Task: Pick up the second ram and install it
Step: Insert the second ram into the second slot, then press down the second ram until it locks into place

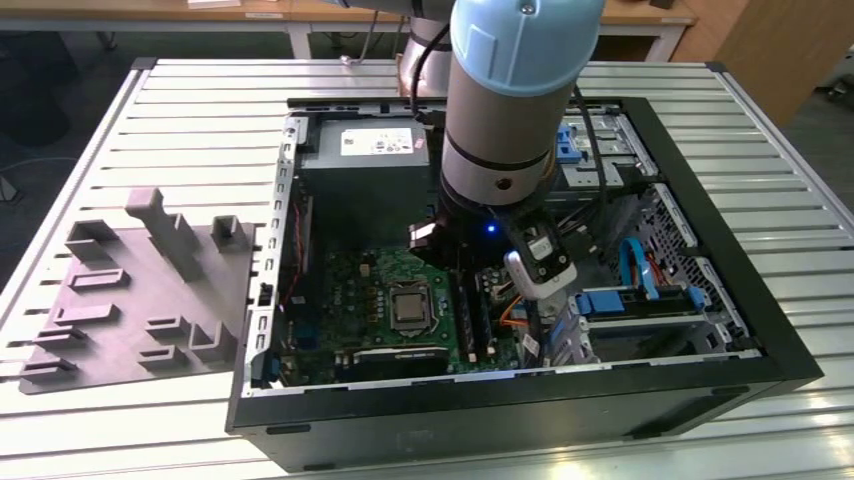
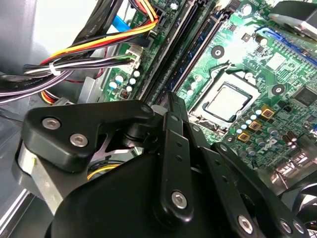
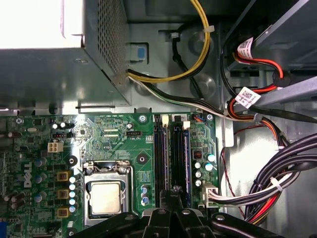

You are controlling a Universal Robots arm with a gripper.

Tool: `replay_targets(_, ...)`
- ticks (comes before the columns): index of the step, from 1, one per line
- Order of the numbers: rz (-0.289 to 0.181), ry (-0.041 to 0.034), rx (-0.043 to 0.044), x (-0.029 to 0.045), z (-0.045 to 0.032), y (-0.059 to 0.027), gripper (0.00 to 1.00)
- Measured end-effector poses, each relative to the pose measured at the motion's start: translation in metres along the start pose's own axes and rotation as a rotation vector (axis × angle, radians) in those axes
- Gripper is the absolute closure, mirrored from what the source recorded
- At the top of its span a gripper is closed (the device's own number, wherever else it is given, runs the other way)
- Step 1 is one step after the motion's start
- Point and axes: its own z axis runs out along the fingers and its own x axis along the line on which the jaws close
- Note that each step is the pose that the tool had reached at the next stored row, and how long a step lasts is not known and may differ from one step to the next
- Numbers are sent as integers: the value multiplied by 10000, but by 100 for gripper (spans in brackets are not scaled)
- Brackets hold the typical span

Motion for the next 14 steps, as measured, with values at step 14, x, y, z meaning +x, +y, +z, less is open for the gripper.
replay_targets(14, 1, 18, 12, 0, 1, 13, 89)
